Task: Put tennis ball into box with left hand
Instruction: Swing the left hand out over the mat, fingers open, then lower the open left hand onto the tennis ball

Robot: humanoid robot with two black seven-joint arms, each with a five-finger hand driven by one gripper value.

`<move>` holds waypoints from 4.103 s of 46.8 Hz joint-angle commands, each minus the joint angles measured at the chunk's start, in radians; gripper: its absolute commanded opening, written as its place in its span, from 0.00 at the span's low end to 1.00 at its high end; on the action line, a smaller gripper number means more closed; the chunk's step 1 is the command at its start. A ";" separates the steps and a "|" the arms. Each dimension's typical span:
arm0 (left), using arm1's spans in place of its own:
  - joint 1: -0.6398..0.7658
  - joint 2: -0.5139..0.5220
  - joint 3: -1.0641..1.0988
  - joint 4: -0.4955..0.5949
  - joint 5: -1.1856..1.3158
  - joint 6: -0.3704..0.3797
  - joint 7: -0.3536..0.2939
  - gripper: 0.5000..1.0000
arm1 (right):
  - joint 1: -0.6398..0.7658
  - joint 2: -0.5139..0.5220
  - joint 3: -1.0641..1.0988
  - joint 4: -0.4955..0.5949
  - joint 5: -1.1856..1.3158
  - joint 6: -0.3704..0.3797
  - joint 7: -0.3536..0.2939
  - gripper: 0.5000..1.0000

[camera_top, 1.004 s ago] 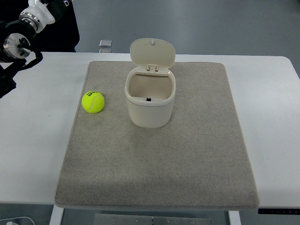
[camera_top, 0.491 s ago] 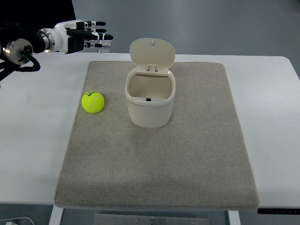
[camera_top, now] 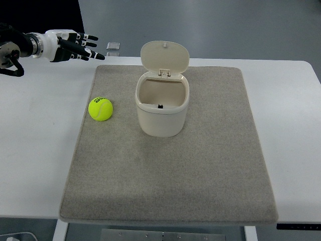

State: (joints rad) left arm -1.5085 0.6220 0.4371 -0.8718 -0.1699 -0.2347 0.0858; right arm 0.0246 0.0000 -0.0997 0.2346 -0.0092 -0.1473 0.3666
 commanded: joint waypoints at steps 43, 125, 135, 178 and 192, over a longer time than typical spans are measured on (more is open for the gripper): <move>-0.068 0.237 0.002 -0.469 0.244 0.189 0.019 0.98 | 0.000 0.000 0.000 0.000 0.000 0.000 0.000 0.88; 0.022 0.173 0.051 -0.578 0.414 0.367 0.003 0.97 | 0.000 0.000 0.000 0.000 0.000 0.000 0.000 0.88; 0.024 0.171 0.051 -0.579 0.414 0.368 0.003 0.97 | 0.000 0.000 0.000 0.000 0.000 0.000 0.000 0.88; 0.019 0.117 0.054 -0.549 0.469 0.434 0.003 0.97 | 0.000 0.000 0.000 0.000 0.000 0.000 0.000 0.88; 0.017 0.119 0.078 -0.561 0.490 0.439 0.005 0.96 | 0.000 0.000 0.000 0.000 0.000 0.000 0.000 0.88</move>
State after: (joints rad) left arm -1.4897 0.7407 0.4983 -1.4329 0.3076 0.1996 0.0904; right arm 0.0246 0.0000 -0.0997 0.2347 -0.0092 -0.1473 0.3666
